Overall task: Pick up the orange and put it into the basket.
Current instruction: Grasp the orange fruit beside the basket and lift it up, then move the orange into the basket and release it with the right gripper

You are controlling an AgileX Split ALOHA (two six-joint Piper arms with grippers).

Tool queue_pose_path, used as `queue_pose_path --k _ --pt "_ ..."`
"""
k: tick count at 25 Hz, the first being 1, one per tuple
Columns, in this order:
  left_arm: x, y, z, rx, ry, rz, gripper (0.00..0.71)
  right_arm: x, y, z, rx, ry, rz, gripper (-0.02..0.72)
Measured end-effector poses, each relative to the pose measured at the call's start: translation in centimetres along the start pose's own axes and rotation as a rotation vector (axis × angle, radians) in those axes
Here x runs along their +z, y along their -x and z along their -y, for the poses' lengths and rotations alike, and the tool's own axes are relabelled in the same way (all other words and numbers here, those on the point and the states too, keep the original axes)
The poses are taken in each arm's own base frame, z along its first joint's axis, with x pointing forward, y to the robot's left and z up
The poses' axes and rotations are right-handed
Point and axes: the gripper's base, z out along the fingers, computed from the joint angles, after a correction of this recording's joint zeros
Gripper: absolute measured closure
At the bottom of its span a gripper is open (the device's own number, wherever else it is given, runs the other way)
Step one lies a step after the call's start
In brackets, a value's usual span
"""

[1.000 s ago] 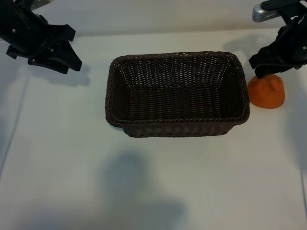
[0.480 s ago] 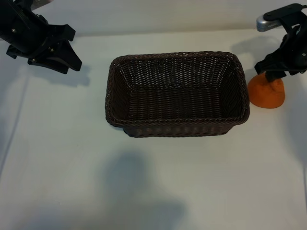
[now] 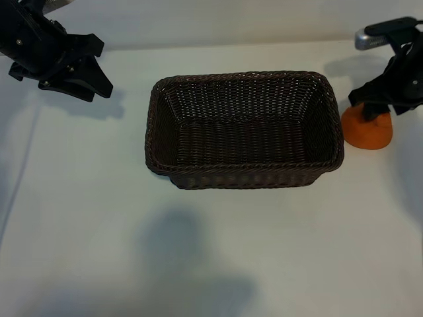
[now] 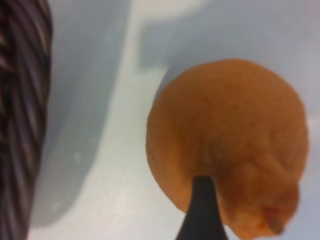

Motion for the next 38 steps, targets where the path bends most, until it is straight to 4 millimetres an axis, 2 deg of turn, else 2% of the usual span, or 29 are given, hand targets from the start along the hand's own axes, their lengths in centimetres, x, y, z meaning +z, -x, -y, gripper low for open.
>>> queue_pose_path --k 3,5,7,9,11,18,22,28,34,38 --pt "0.0 0.0 0.0 0.000 0.000 0.000 0.312 1.1 -0.2 0.0 0.004 0.006 -0.029 0.179" --pt "0.0 0.0 0.0 0.000 0.000 0.000 0.312 1.3 -0.2 0.0 0.003 0.007 -0.033 0.220" --pt "0.0 0.0 0.0 0.000 0.000 0.000 0.312 1.3 -0.2 0.0 0.002 0.006 -0.033 0.326" --pt "0.0 0.0 0.0 0.000 0.000 0.000 0.312 1.3 -0.2 0.0 -0.003 0.004 -0.034 0.507" --pt "0.0 0.0 0.0 0.000 0.000 0.000 0.312 1.2 -0.2 0.1 -0.009 0.001 -0.034 0.600" --pt "0.0 0.0 0.0 0.000 0.000 0.000 0.312 0.1 0.1 0.3 -0.023 -0.022 -0.035 0.610" --pt "0.0 0.0 0.0 0.000 0.000 0.000 0.312 -2.8 0.7 0.2 -0.029 -0.033 0.005 0.610" --pt "0.0 0.0 0.0 0.000 0.000 0.000 0.312 -8.3 1.0 0.0 -0.037 -0.049 0.083 0.610" --pt "0.0 0.0 0.0 0.000 0.000 0.000 0.312 -11.9 0.3 -0.3 -0.038 -0.052 0.108 0.611" --pt "0.0 0.0 0.0 0.000 0.000 0.000 0.312 -13.3 -0.2 -0.5 -0.034 -0.044 0.115 0.611"
